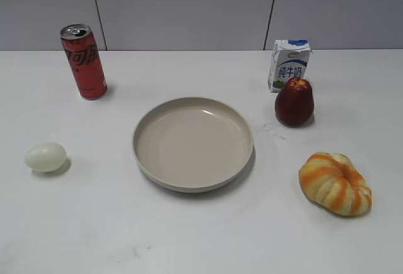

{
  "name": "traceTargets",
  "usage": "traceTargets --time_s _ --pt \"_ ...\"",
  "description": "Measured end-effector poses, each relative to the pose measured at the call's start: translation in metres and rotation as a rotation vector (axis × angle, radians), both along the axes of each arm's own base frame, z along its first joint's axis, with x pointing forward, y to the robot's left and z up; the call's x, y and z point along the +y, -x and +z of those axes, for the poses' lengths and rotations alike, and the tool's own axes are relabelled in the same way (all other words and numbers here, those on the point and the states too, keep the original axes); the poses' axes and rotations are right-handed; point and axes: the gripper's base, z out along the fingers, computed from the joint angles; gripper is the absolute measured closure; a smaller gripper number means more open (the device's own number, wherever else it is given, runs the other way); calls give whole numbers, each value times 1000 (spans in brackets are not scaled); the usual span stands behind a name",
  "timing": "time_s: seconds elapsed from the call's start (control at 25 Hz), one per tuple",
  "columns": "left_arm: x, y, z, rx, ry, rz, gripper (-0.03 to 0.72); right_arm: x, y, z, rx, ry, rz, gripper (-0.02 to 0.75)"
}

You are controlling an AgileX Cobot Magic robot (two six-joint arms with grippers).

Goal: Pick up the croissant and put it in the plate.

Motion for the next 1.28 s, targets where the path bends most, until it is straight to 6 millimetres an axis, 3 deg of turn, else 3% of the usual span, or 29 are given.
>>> traceTargets --time_s 0.76,0.96,1.28 --pt "0 0 0 0 0 0 102 0 -4 0 25 -1 0 148" --pt "0 0 0 0 0 0 102 -2 -27 5 127 -5 1 148" --pt "0 0 0 0 0 0 102 -7 -88 3 269 -14 -9 149"
